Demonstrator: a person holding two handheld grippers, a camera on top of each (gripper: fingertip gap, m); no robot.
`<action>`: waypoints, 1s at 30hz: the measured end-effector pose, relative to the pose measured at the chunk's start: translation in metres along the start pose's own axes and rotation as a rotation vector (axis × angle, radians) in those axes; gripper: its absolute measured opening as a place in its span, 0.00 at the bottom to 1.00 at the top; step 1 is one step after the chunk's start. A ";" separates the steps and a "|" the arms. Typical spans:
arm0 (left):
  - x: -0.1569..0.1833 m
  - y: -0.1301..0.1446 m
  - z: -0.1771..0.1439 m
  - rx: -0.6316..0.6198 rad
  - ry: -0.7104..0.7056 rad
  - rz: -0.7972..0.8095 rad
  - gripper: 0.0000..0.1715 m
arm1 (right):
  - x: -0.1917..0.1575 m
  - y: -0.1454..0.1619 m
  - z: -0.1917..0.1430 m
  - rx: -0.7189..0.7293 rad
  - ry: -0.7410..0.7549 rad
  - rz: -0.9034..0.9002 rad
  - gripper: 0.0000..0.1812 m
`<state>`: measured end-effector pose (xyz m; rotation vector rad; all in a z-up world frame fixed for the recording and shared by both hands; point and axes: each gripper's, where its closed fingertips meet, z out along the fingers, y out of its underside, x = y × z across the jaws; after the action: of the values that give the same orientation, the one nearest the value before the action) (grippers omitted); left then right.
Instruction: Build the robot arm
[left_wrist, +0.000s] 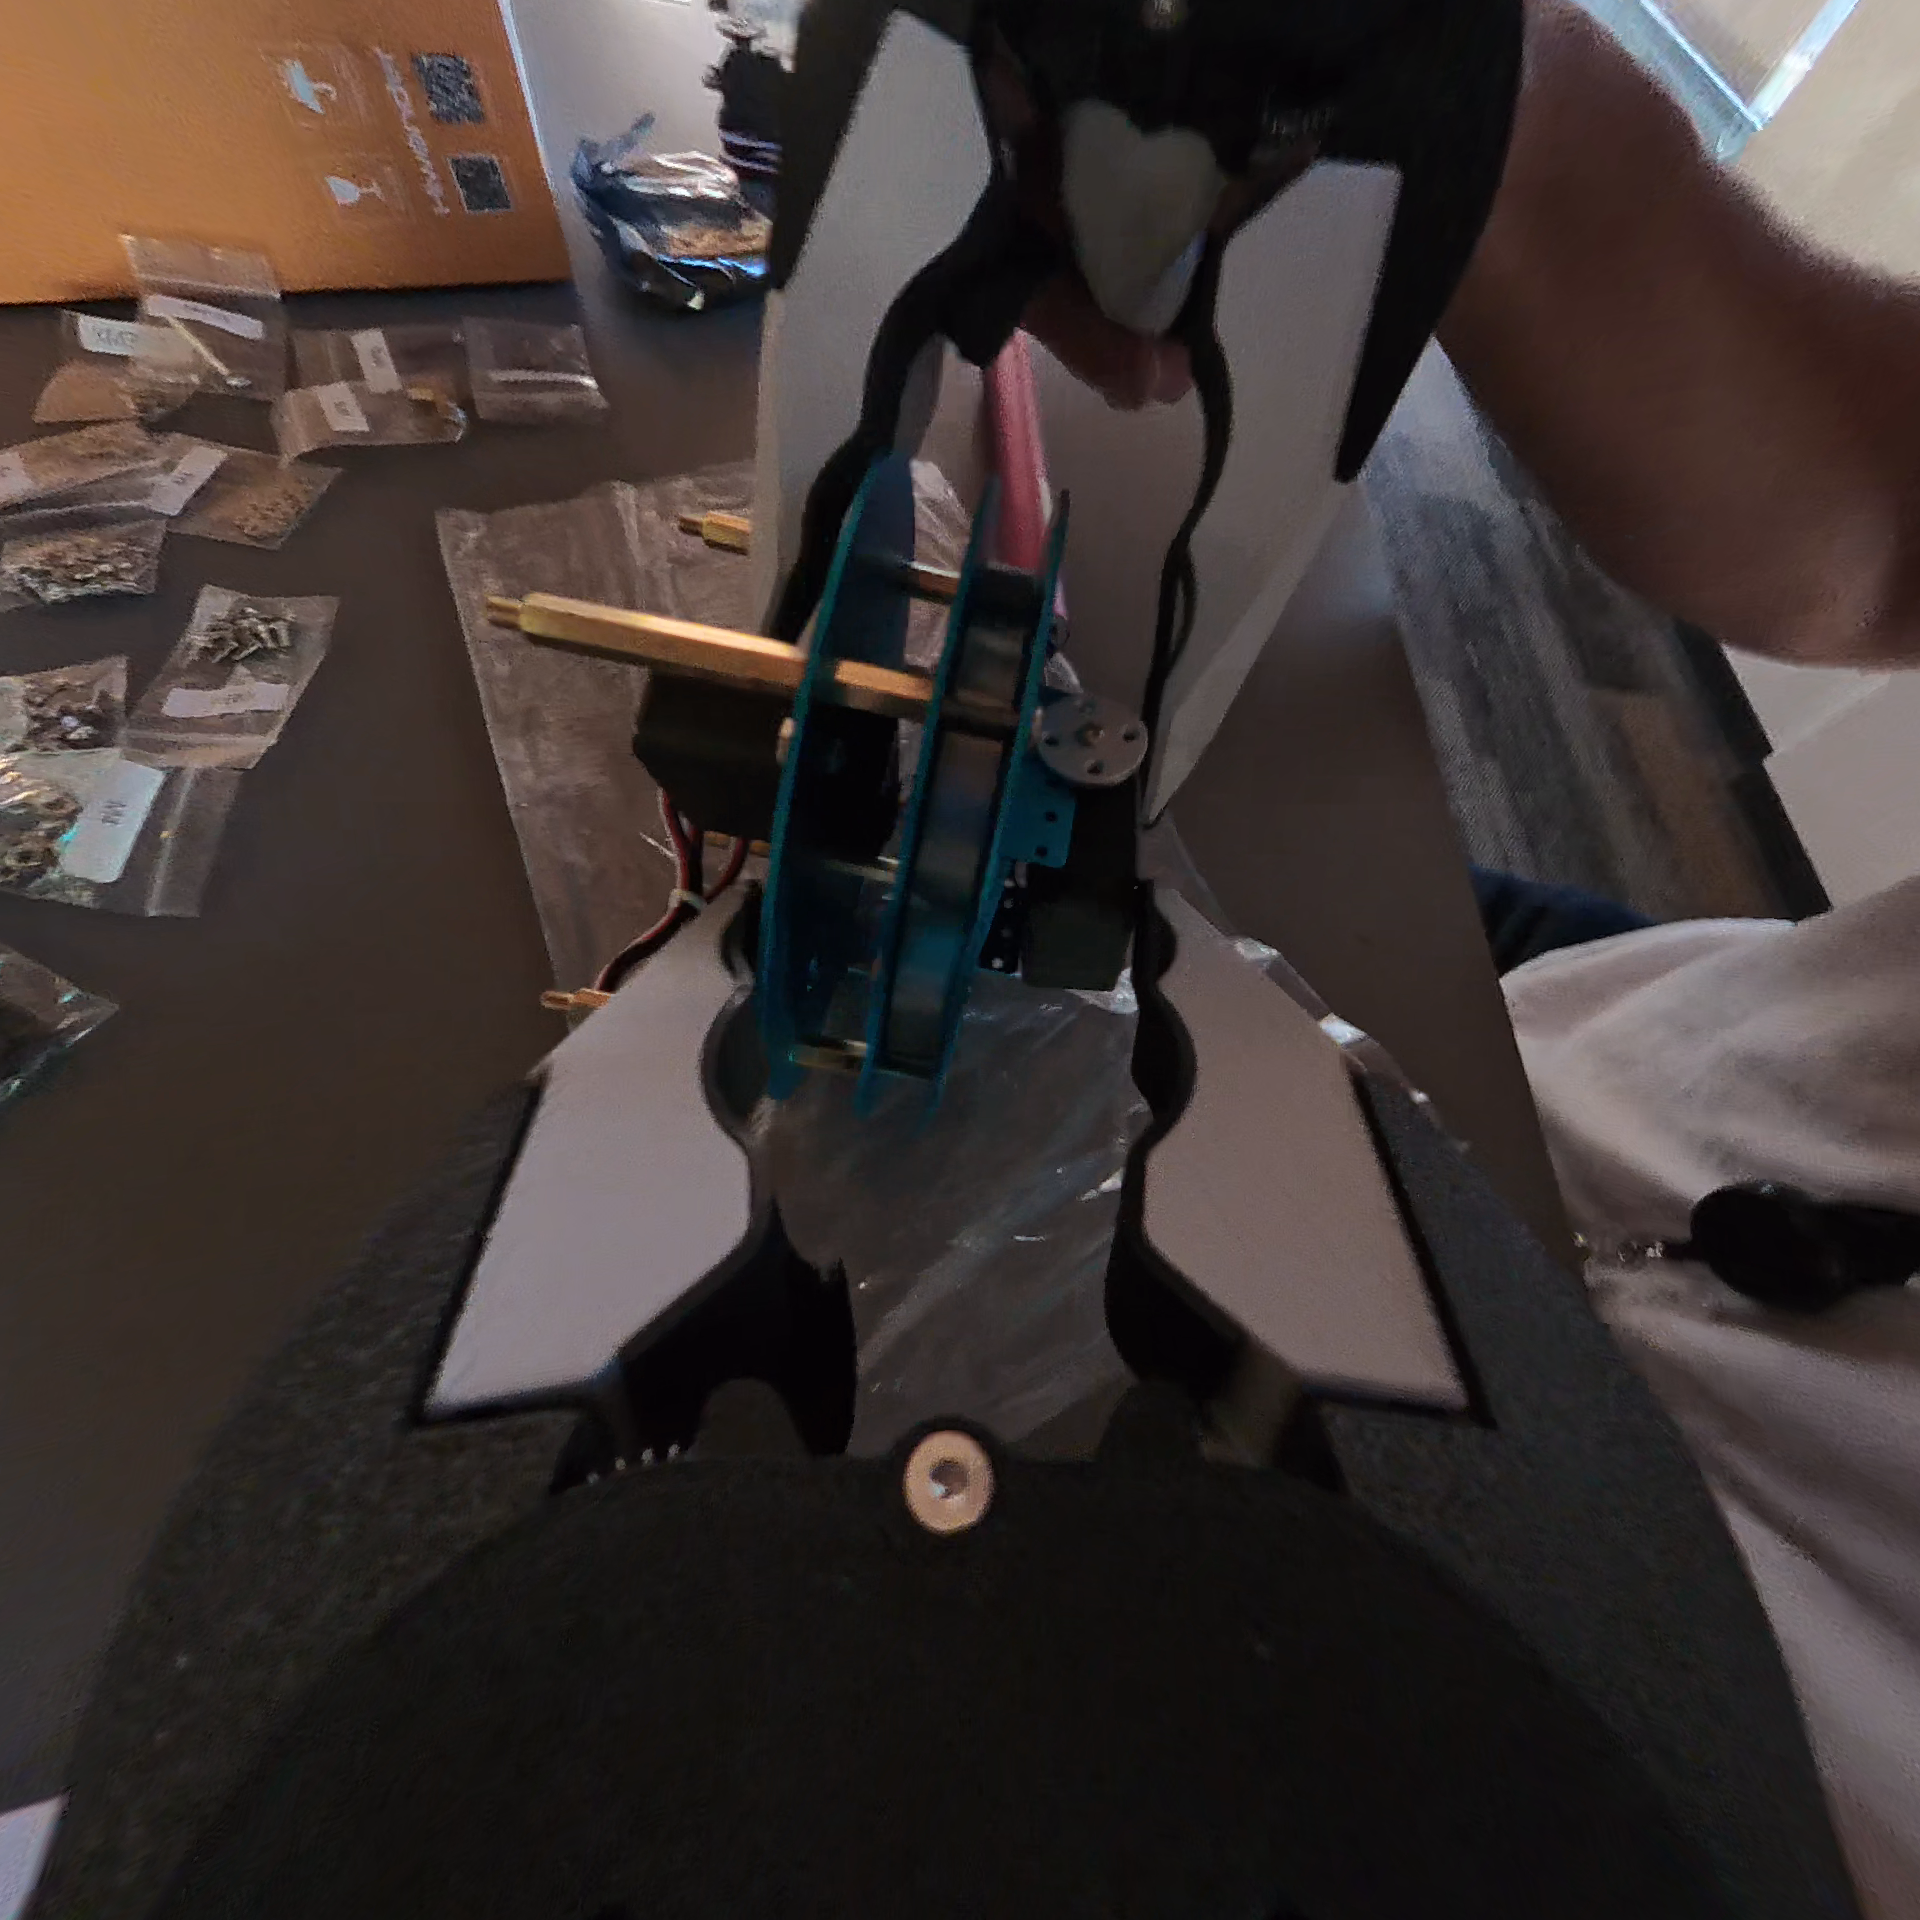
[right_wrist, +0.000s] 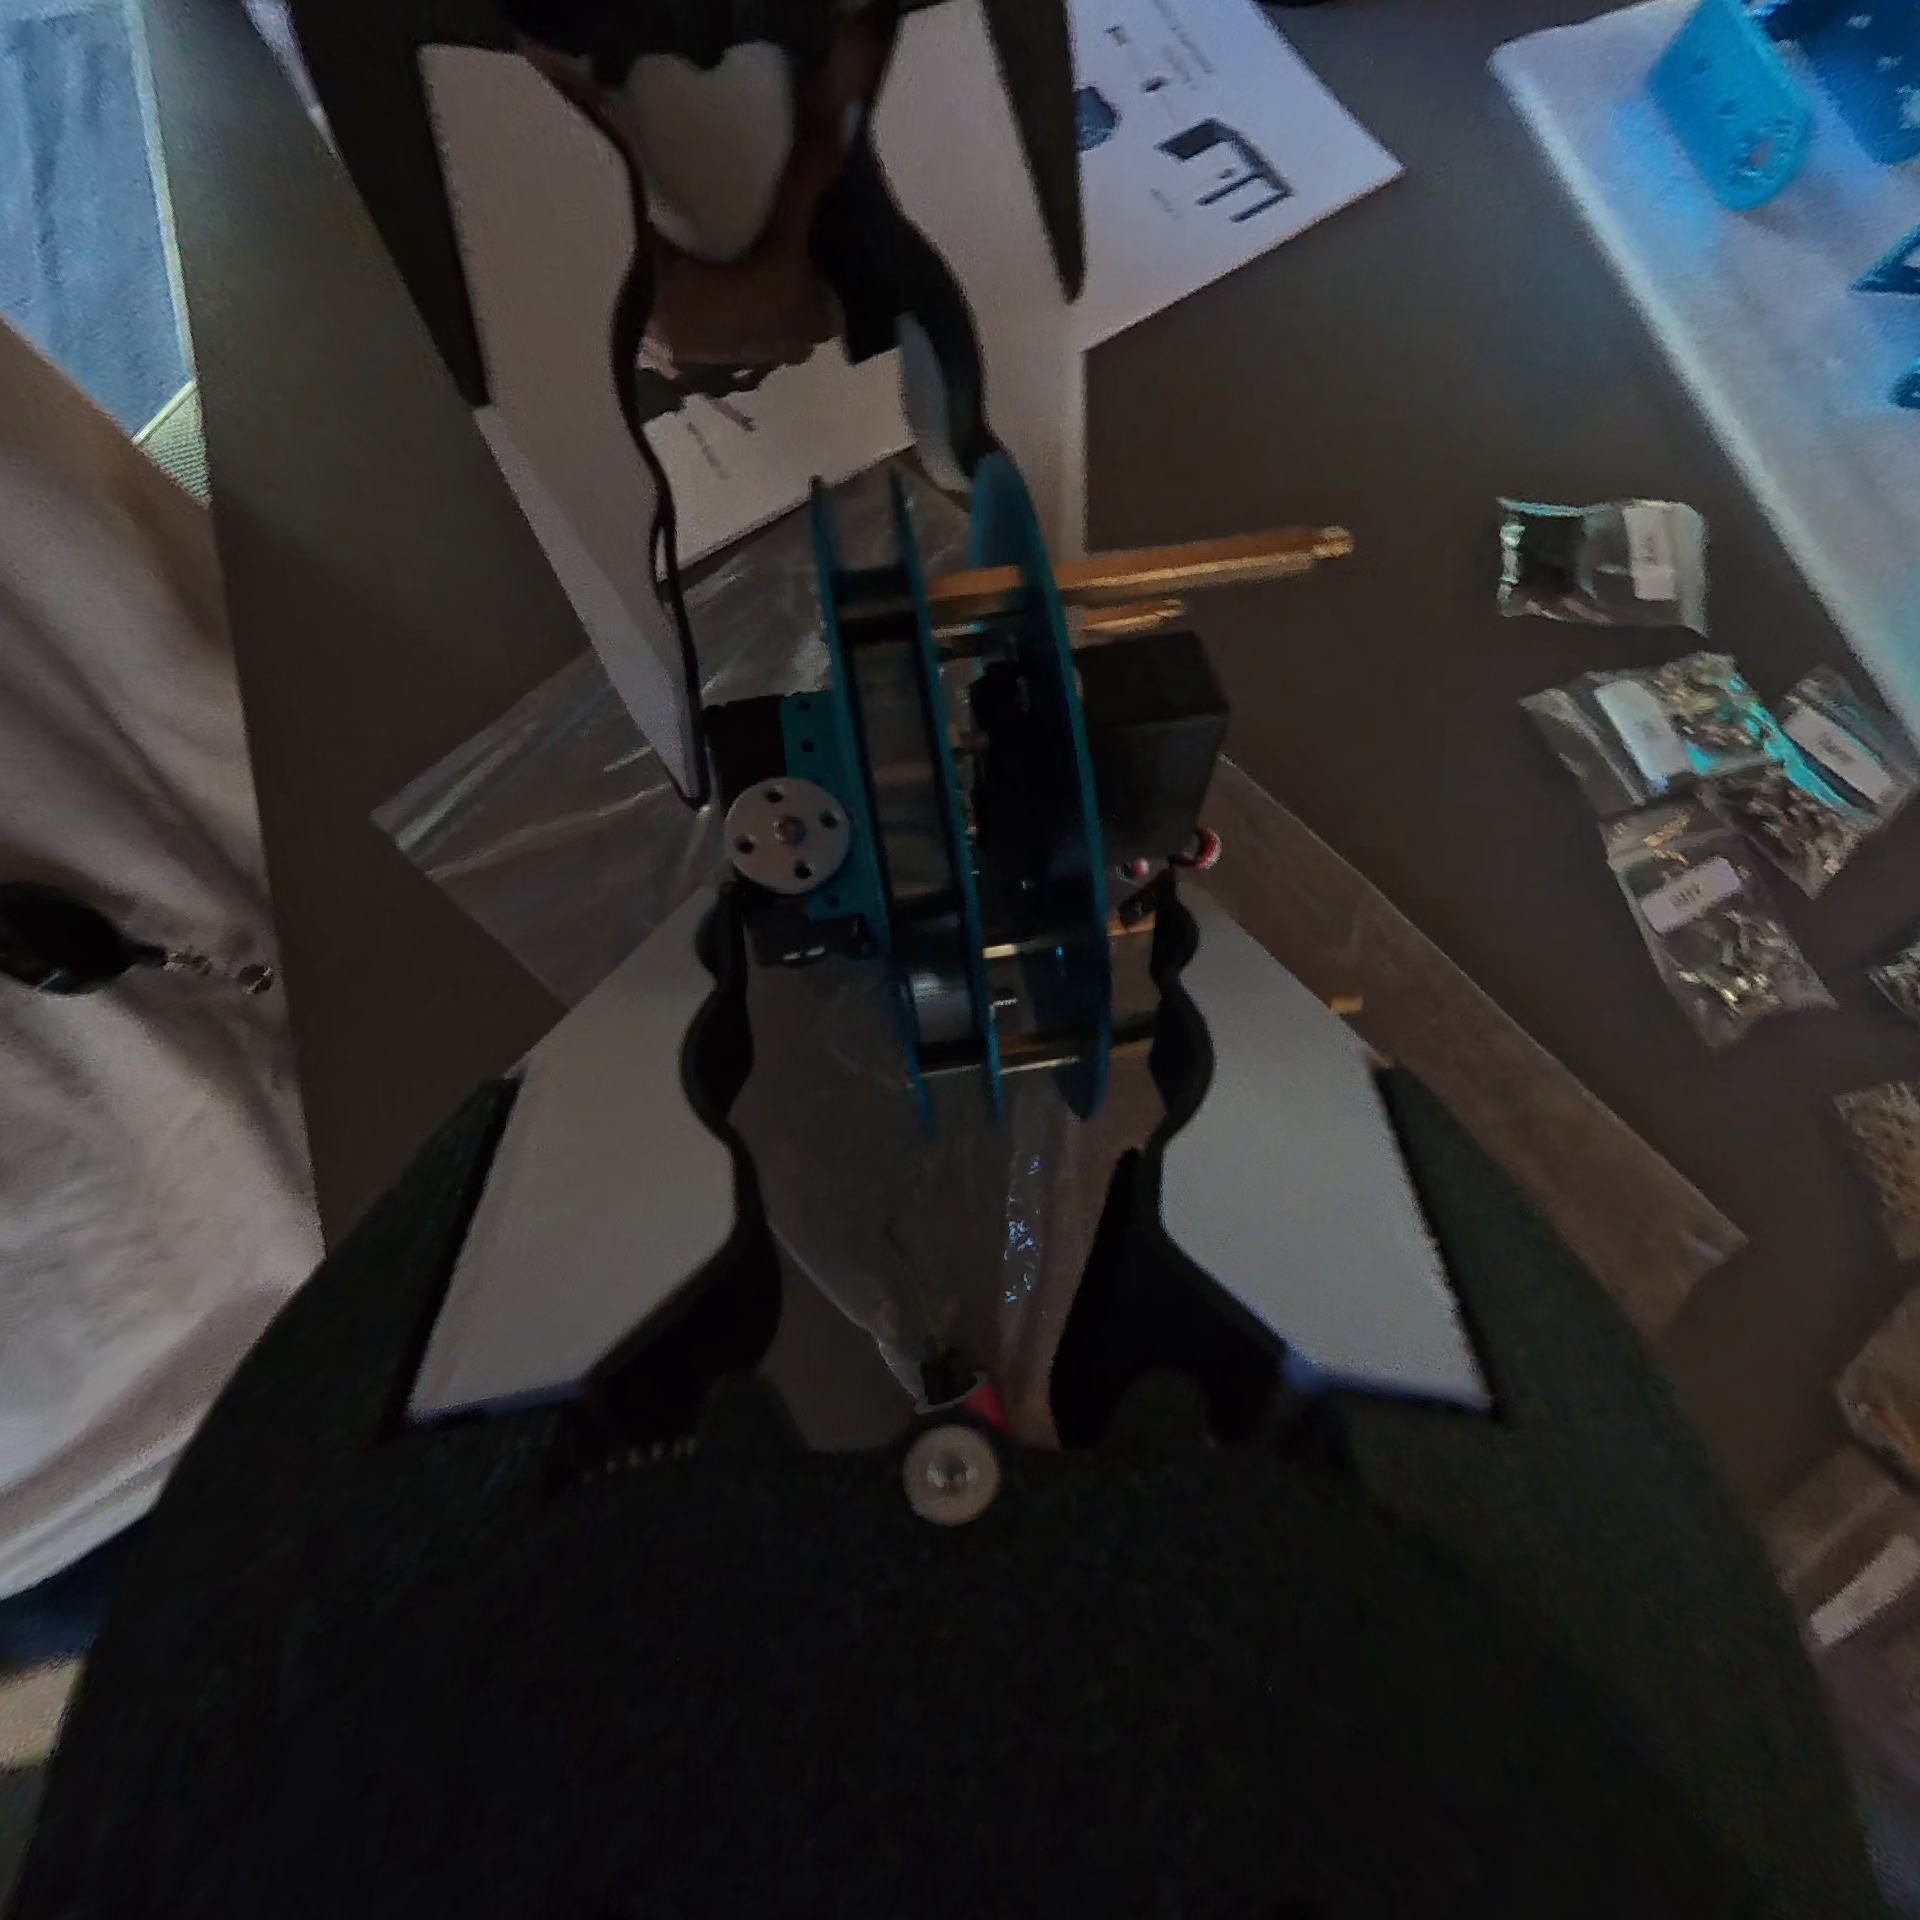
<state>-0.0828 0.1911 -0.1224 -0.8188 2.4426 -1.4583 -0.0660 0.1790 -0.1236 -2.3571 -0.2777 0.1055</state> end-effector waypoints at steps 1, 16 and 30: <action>0.000 -0.001 0.000 0.016 -0.003 -0.012 0.39 | 0.002 0.001 -0.002 0.010 0.031 0.015 0.44; 0.000 -0.002 0.001 0.046 -0.069 -0.180 0.35 | -0.015 -0.018 -0.051 0.318 0.451 0.220 0.45; 0.001 -0.005 0.002 0.055 -0.099 -0.331 0.35 | -0.018 -0.003 -0.006 0.294 0.772 0.419 0.23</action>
<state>-0.0812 0.1875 -0.1189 -1.2982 2.2630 -1.5386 -0.0826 0.1729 -0.1168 -1.9554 0.5664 -0.5210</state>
